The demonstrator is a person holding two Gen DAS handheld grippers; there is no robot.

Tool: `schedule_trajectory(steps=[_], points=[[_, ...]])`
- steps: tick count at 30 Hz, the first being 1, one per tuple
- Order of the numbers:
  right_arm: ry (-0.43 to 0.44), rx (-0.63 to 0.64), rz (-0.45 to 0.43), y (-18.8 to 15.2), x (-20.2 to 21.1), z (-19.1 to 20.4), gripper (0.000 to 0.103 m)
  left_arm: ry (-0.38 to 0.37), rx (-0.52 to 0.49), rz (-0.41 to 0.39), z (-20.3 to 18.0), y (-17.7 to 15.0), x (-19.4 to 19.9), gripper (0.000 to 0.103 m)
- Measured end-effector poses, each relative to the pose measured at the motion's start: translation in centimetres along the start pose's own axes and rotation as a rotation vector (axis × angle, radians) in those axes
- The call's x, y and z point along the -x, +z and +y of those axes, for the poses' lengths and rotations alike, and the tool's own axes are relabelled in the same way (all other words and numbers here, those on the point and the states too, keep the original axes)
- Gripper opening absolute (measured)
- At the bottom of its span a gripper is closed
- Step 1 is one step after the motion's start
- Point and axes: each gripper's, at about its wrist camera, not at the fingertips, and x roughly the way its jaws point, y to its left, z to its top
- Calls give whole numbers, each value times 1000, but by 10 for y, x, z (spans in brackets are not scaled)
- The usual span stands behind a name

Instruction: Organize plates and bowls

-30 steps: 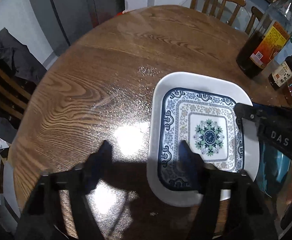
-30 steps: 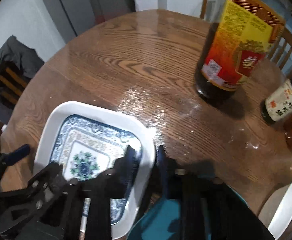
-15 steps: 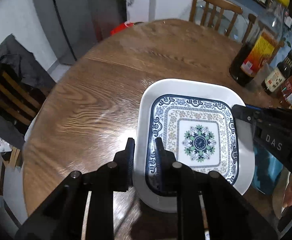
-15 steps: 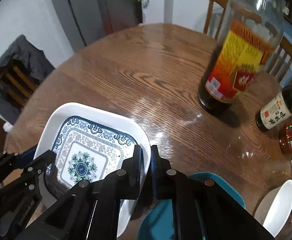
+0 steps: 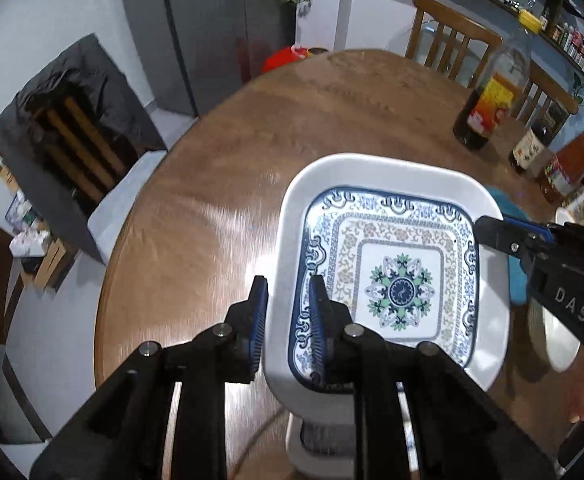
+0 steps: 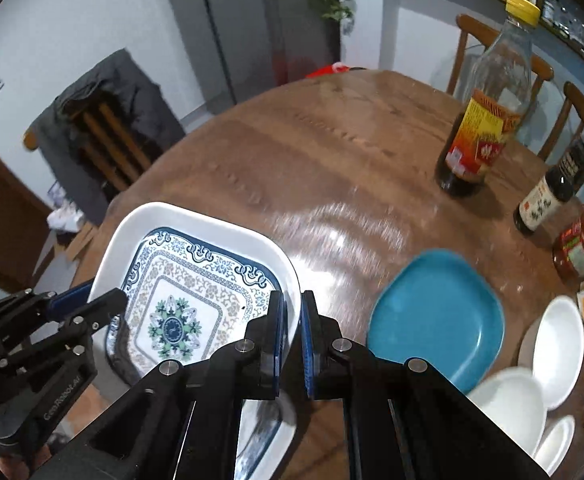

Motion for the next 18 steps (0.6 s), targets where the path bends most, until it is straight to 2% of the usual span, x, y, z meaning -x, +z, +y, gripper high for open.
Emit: schedule_trajectory(steps=[6, 9, 13, 18], points=[[25, 27, 44, -47, 6, 8, 10, -3, 23, 61, -4, -48, -1, 19], [22, 26, 69, -64, 1, 8, 10, 11, 13, 79, -10, -61, -4, 20], [43, -7, 107, -76, -6, 4, 10, 23, 6, 87, -11, -67, -5, 20], [28, 23, 132, -80, -11, 7, 10, 51, -11, 108, -11, -67, -13, 20]])
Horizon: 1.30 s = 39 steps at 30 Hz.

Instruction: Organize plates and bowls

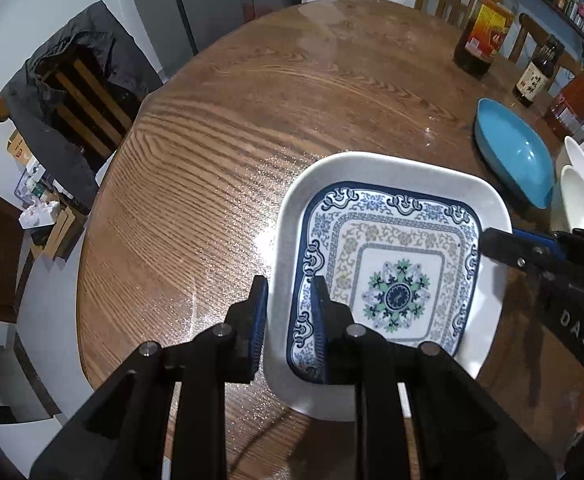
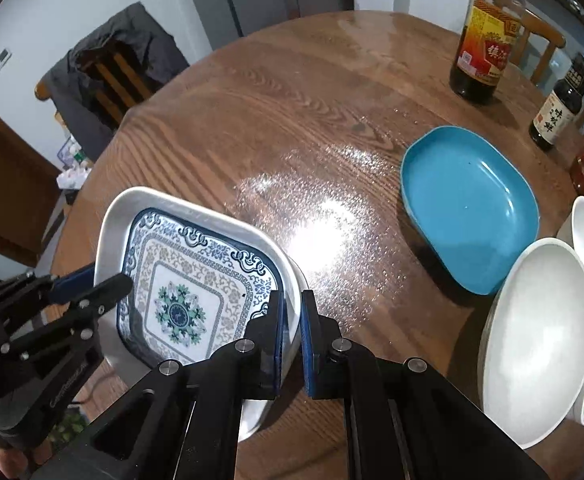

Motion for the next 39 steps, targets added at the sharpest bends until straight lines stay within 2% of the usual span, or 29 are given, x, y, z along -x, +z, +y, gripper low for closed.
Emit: schedule_trajectory(steps=[5, 11, 12, 15, 20, 27, 29, 31, 34, 38, 39], points=[[-24, 16, 32, -5, -9, 2, 11, 6, -23, 19, 0, -3, -4, 21], [-41, 33, 43, -10, -13, 4, 11, -7, -30, 0, -2, -1, -1, 24], [-44, 37, 43, -11, -14, 4, 11, -6, -29, -5, -2, -1, 1, 30], [-67, 61, 14, -12, -8, 7, 11, 7, -19, -21, -3, -1, 6, 59], [-75, 86, -43, -11, 12, 12, 11, 22, -13, -48, -4, 1, 14, 65], [-64, 73, -99, -18, 33, 11, 13, 32, -20, -103, -9, 2, 32, 80], [-63, 62, -103, -21, 36, 9, 16, 29, -20, -114, -10, 2, 37, 81], [-62, 49, -107, -24, 37, 7, 30, 31, -24, -122, -12, 1, 40, 81], [-61, 29, -121, -28, 42, 4, 46, 35, -28, -131, -15, -1, 43, 83], [-60, 11, -136, -35, 50, 0, 56, 30, -19, -124, -15, -4, 46, 88], [-59, 3, -139, -38, 52, -2, 58, 29, -16, -124, -15, -5, 47, 92]])
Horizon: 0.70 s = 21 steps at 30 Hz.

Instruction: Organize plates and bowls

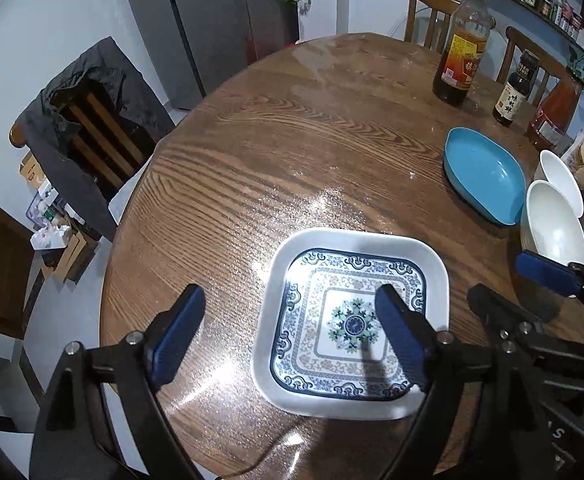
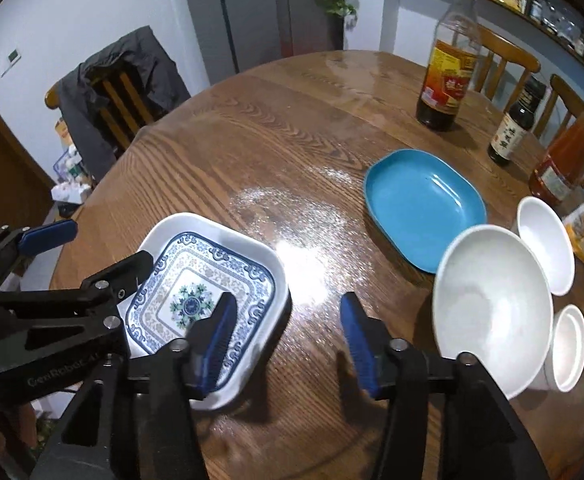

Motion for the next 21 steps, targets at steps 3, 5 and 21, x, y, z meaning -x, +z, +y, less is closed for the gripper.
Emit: schedule_trajectory(steps=[3, 5, 21], points=[[6, -14, -5, -5, 6, -5, 58, 14, 5, -3, -2, -1, 1, 103], [7, -16, -8, -7, 9, -9, 58, 15, 11, 0, -4, 0, 1, 103], [-93, -101, -78, 41, 30, -127, 58, -41, 80, 23, -81, 57, -18, 102]])
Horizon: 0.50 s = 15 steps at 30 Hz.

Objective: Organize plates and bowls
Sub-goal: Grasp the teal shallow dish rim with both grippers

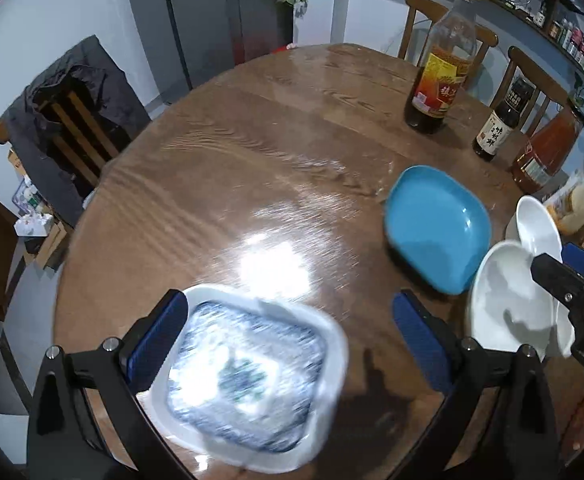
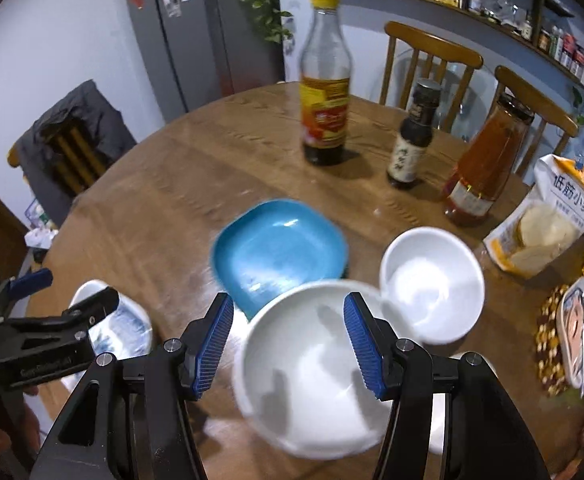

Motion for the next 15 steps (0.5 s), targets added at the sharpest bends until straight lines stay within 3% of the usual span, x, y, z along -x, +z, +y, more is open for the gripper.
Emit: schedule_trajectory(steps=[8, 15], points=[[32, 68, 78, 38, -60, -25, 58, 3, 11, 55, -43, 23, -43, 100], [43, 136, 131, 58, -106, -28, 58, 2, 20, 107, -59, 30, -75, 85]])
